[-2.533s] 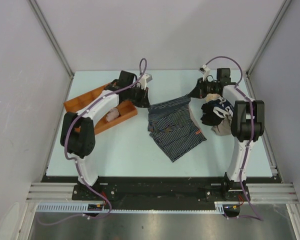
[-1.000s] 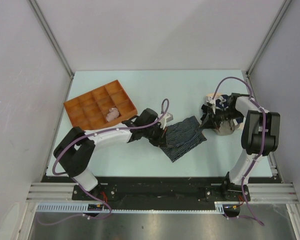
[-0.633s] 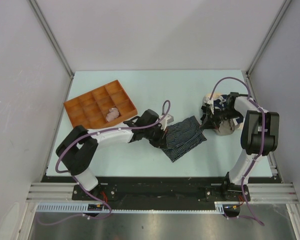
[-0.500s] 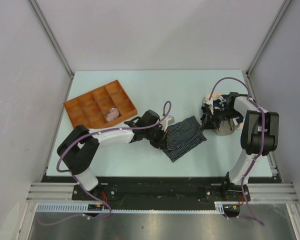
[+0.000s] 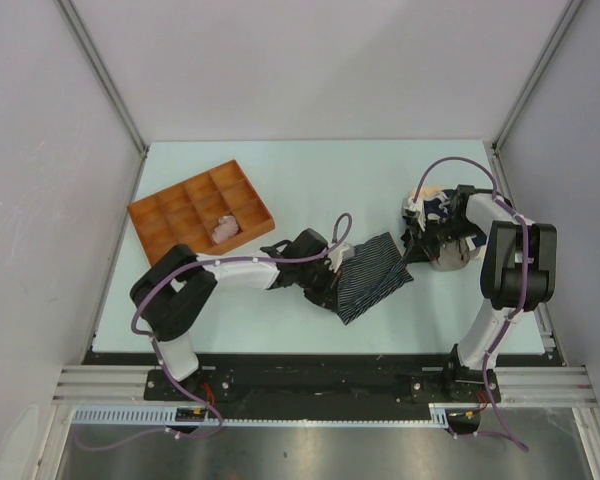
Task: Roll the underwear
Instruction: Fold the underwear at the center of the board.
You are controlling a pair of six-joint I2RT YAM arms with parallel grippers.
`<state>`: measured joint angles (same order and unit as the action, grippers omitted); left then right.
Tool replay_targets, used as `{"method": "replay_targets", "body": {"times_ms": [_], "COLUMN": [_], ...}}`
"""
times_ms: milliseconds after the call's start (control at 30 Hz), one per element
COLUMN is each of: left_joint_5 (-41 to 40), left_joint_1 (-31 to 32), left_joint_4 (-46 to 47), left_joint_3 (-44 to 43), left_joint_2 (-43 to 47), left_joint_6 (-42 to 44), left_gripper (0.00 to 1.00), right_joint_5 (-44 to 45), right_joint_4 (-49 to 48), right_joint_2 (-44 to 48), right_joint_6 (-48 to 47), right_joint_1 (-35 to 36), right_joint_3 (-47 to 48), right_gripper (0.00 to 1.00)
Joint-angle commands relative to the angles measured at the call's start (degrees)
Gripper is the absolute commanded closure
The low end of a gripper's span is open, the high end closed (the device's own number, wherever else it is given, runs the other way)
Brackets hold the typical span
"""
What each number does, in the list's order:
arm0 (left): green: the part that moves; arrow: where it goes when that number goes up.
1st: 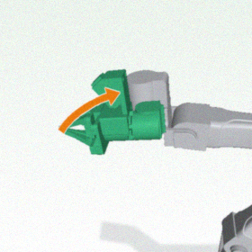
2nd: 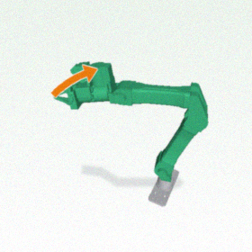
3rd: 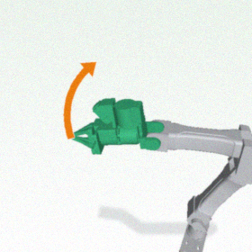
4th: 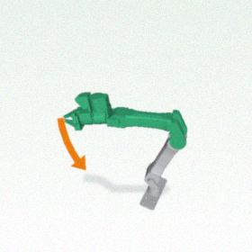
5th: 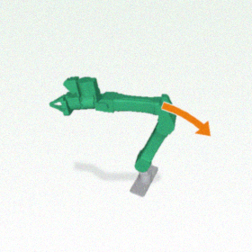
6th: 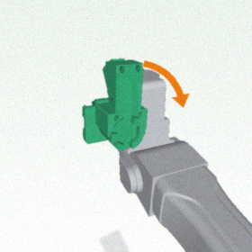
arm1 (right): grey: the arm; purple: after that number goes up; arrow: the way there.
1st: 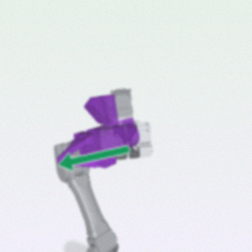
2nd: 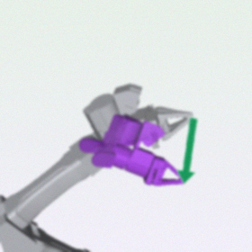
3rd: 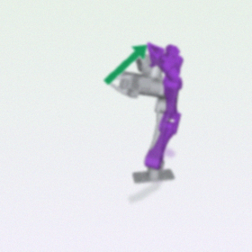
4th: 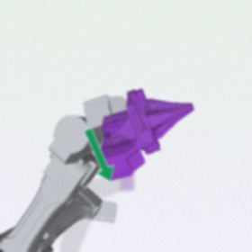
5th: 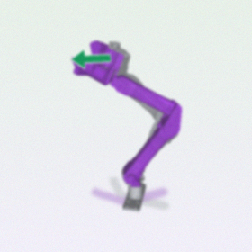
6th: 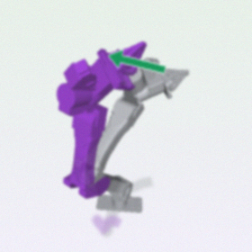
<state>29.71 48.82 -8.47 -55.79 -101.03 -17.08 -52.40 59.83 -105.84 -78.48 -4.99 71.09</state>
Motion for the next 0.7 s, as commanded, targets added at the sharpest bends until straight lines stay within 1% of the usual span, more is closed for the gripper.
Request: {"method": "replay_targets", "body": {"times_ms": [0, 500, 667], "left_joint_5": [1.66, 2.72, 2.8], "left_joint_1": [0.49, 1.46, 1.81], "left_joint_4": [1.44, 1.88, 2.32], "left_joint_3": [-2.22, -3.63, -3.62], "left_joint_2": [-0.83, -0.92, -0.74], "left_joint_6": [-1.11, -3.04, -3.75], "left_gripper": [0.98, 0.98, 0.98], "right_joint_5": [0.72, 1.86, 3.09], "right_joint_4": [-0.16, -0.95, -2.79], "right_joint_2": [1.52, 1.6, 1.87], "right_joint_6": [0.25, 2.36, 4.99], "right_joint_1": [-0.1, 0.07, 0.95], "right_joint_3": [-0.25, -0.25, -0.34], "right_gripper": [0.8, 0.8, 0.8]}}
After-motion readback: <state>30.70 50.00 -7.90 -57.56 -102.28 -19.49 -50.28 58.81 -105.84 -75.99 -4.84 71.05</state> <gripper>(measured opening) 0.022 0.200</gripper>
